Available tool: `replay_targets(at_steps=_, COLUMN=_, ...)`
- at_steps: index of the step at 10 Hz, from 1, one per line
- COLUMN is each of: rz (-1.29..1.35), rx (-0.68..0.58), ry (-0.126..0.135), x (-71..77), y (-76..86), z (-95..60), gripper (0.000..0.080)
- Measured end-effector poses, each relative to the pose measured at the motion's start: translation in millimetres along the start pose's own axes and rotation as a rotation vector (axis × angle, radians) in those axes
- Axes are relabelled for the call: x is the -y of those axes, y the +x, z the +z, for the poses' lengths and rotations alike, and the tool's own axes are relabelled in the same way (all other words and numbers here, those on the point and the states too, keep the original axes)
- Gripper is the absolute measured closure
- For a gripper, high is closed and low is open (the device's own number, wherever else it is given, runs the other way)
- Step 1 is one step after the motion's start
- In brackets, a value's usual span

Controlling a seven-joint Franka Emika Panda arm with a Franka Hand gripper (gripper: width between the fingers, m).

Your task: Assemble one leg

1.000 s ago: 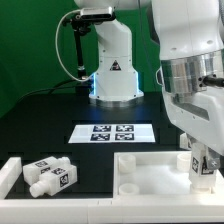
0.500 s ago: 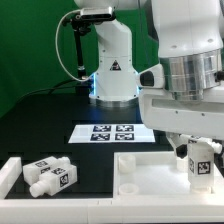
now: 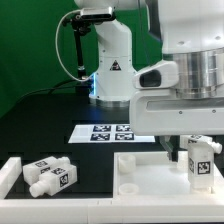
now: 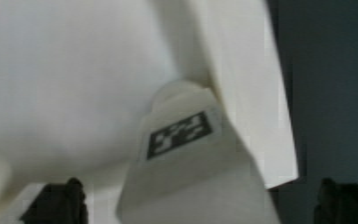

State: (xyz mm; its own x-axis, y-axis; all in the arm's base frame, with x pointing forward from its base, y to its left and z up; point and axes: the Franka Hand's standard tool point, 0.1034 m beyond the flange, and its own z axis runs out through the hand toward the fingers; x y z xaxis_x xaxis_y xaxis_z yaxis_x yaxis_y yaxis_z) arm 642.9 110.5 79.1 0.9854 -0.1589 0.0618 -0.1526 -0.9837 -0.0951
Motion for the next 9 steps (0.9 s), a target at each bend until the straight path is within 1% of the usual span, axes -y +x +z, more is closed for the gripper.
replay_targets(at_steps=1, rz=0.043, rx=0.001, ry=-0.002, x=-0.9, y=-0.3, z=0.5, gripper=0.0186)
replay_targets(at_steps=2, rz=0.071, rx=0.001, ry=-0.001, x=-0.7, y=-0.3, z=0.5, gripper=0.0186)
replay_targets(at_steps=4, rz=0.213, rx=0.000, ry=-0.001, x=-0.5, y=-0.1, z=0.3, gripper=0.0459)
replay_targets(at_steps=5, rz=0.298, rx=-0.002, ry=-0.002, x=-2.0, y=0.3, z=0.3, gripper=0.0459)
replay_targets(at_steps=6, rz=0.432, rx=-0.003, ry=-0.004, x=-2.8, y=0.2, z=0.7, gripper=0.0512)
replay_targets(at_steps=7, rz=0.544, rx=-0.004, ry=-0.006, x=-3.4, y=0.2, z=1.0, gripper=0.0512)
replay_targets(at_steps=9, rz=0.906, rx=-0.001, ry=-0.009, x=-4.4, y=0.0, z=1.3, gripper=0.0512)
